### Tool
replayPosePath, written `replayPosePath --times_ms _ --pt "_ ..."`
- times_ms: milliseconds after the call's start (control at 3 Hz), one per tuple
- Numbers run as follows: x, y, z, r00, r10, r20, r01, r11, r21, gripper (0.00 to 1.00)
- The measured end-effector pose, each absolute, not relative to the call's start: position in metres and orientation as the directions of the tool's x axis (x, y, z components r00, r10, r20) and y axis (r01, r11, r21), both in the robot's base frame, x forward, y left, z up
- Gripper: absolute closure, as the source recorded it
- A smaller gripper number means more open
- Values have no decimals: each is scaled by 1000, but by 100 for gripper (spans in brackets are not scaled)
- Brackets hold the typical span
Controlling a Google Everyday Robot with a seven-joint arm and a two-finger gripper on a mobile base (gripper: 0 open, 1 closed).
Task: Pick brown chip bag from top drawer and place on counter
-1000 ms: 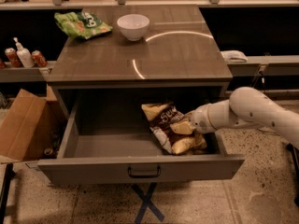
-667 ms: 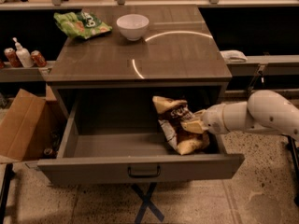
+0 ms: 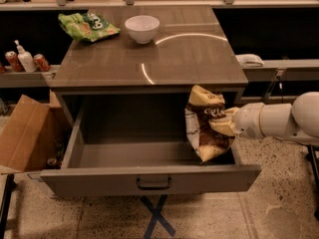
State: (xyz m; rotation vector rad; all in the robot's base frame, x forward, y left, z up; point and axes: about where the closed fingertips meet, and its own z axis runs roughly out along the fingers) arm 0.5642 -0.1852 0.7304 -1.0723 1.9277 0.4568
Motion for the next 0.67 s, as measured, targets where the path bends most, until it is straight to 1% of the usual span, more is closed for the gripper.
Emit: replayPosePath --times_ms 333,667 --pt "564 -185 732 -254 -510 -822 -824 559 -92 100" --pt "557 -185 777 -141 -538 -831 -826 526 -201 100"
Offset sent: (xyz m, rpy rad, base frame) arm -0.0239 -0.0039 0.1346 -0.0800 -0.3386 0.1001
